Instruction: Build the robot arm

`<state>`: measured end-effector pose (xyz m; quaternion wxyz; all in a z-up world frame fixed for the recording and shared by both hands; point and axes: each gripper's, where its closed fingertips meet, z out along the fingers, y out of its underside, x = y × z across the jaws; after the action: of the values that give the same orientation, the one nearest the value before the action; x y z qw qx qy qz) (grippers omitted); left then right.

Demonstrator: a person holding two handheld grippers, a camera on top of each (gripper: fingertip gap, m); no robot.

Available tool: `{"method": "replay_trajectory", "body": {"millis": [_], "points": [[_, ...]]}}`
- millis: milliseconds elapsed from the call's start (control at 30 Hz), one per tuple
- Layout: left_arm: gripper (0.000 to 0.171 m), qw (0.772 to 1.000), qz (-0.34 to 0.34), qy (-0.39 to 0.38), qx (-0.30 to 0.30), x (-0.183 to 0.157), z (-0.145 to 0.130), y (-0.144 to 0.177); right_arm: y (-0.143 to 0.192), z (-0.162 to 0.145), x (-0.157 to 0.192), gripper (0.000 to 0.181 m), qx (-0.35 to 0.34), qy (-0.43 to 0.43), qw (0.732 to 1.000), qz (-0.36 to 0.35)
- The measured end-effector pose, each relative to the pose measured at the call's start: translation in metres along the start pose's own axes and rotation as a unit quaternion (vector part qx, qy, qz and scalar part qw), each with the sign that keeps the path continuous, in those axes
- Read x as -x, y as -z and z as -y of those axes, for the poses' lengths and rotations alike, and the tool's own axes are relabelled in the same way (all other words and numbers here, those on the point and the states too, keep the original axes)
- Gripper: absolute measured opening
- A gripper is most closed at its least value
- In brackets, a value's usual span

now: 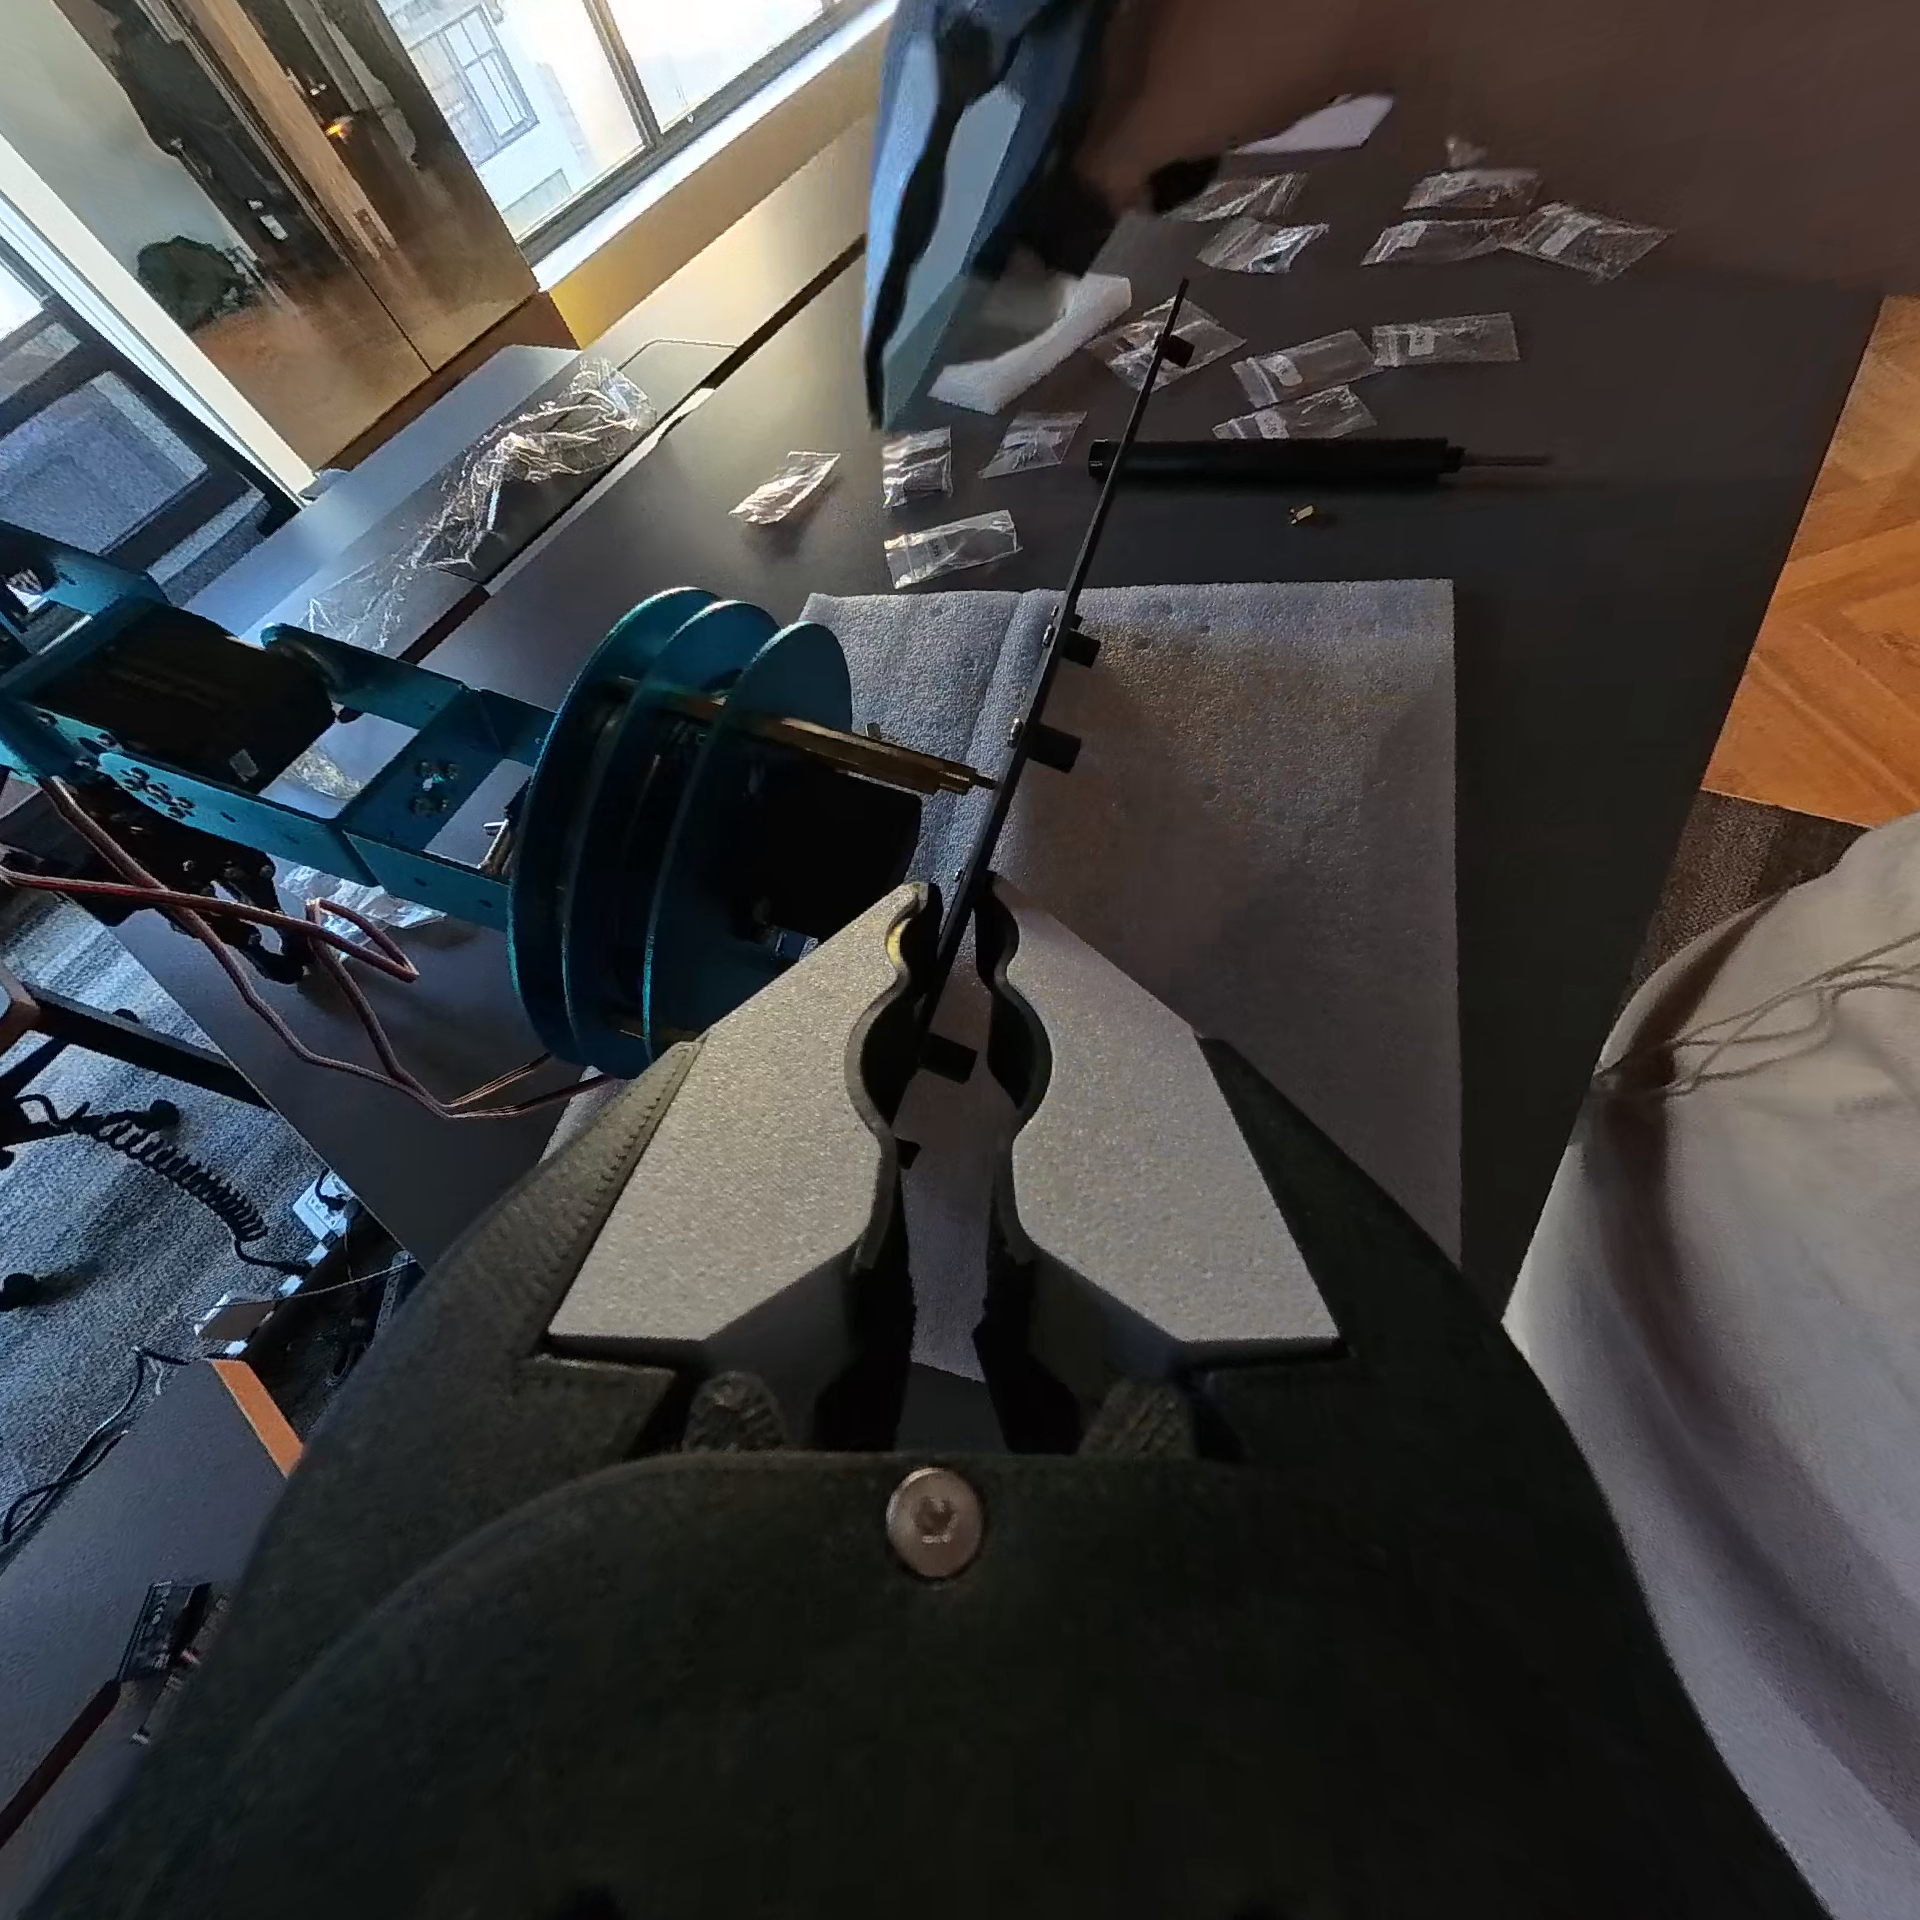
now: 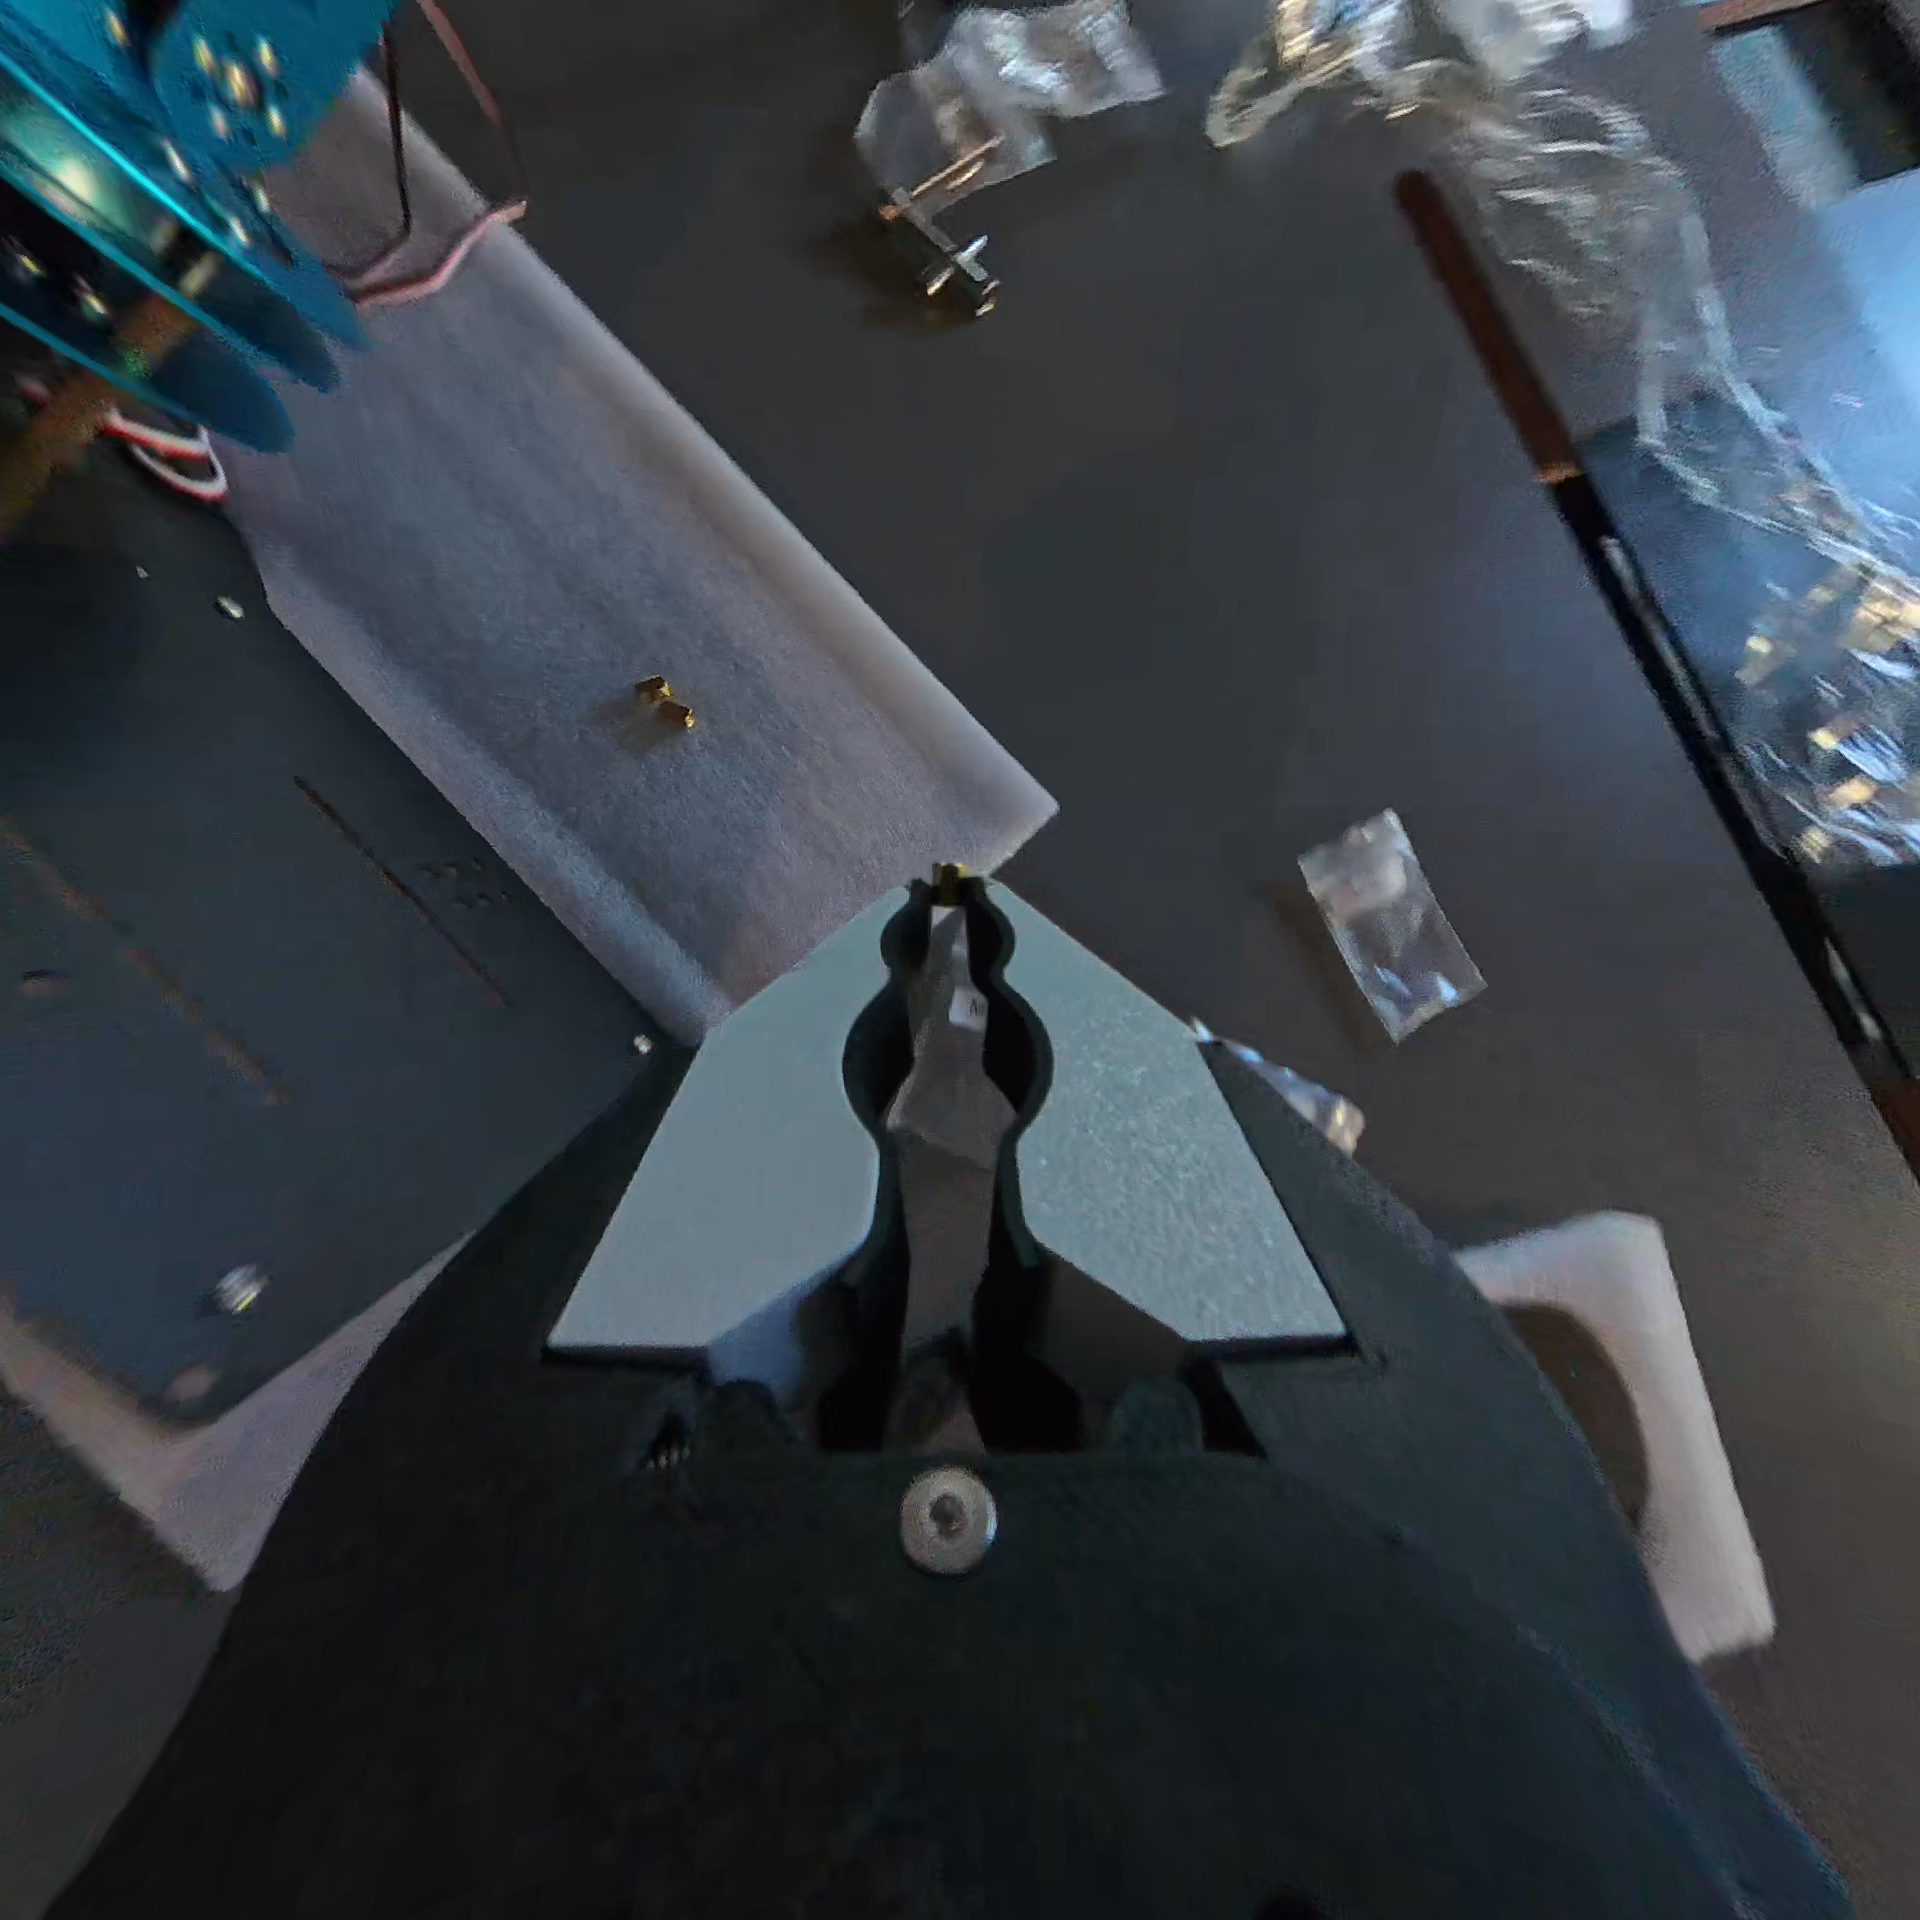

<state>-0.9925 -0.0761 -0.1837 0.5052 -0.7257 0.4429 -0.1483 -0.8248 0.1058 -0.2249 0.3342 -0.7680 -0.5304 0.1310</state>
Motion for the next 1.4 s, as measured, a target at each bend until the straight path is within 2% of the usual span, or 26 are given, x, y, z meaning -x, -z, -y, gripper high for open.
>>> {"method": "replay_trajectory", "body": {"millis": [133,333,467,633,800,933,1000,1067,1100,1167,1200,1233,1267,1300,1333,1367,1400], "points": [[0.004,1.0,-0.001,0.001,0.0,0.001,0.0,0.0,0.055,-0.013,-0.001,0.005,-0.042,-0.063,0.995,-0.072],[0.004,1.0,-0.002,0.004,0.002,0.002,0.0,0.0,0.124,-0.03,0.044,0.005,-0.104,-0.124,0.979,-0.121],[0.004,1.0,-0.005,0.005,0.002,0.003,0.001,-0.001,0.145,-0.026,0.089,0.005,-0.157,-0.148,0.973,-0.086],[0.004,1.0,-0.004,0.008,0.003,0.004,0.001,-0.001,0.129,-0.021,0.138,0.004,-0.178,-0.164,0.97,-0.027],[0.004,1.0,-0.002,0.006,0.004,0.003,0.001,-0.001,0.075,-0.004,0.19,0.005,-0.193,-0.211,0.954,0.09],[0.004,1.0,0.0,0.006,0.004,0.002,0.0,0.0,0.038,0.019,0.223,0.004,-0.208,-0.256,0.928,0.171],[0.004,1.0,0.001,0.004,0.004,0.0,0.0,0.0,0.025,0.021,0.229,0.004,-0.195,-0.24,0.934,0.178],[0.004,1.0,0.0,0.001,0.003,-0.001,-0.001,0.0,0.039,0.022,0.241,0.004,-0.18,-0.154,0.948,0.212],[0.004,1.0,-0.001,0.0,0.003,-0.001,-0.001,0.0,0.052,0.021,0.233,0.005,-0.168,-0.117,0.959,0.198],[0.004,1.0,-0.002,0.001,0.001,-0.001,-0.001,0.0,0.103,0.047,0.203,0.004,-0.206,-0.019,0.959,0.196],[0.004,1.0,-0.002,0.003,0.001,0.0,-0.001,0.0,0.123,0.075,0.158,0.003,-0.245,0.007,0.959,0.138],[0.004,1.0,-0.001,0.006,0.001,0.001,0.0,0.0,0.124,0.105,0.084,0.002,-0.283,-0.009,0.959,0.022],[0.004,1.0,0.0,0.012,-0.001,0.003,0.0,-0.001,0.09,0.116,0.024,0.001,-0.257,-0.037,0.966,-0.011],[0.004,1.0,0.001,0.018,-0.004,0.006,0.001,-0.001,0.021,0.107,-0.002,0.003,-0.156,-0.117,0.978,0.07],[0.004,1.0,0.001,0.022,-0.004,0.008,0.003,-0.002,-0.045,0.09,-0.001,0.003,-0.045,-0.178,0.969,0.163],[0.005,1.0,0.001,0.024,-0.002,0.01,0.004,-0.003,-0.09,0.074,0.012,0.004,0.021,-0.194,0.955,0.222],[0.004,1.0,0.001,0.027,-0.002,0.012,0.004,-0.003,-0.113,0.073,0.023,0.002,0.023,-0.178,0.954,0.241]]}}
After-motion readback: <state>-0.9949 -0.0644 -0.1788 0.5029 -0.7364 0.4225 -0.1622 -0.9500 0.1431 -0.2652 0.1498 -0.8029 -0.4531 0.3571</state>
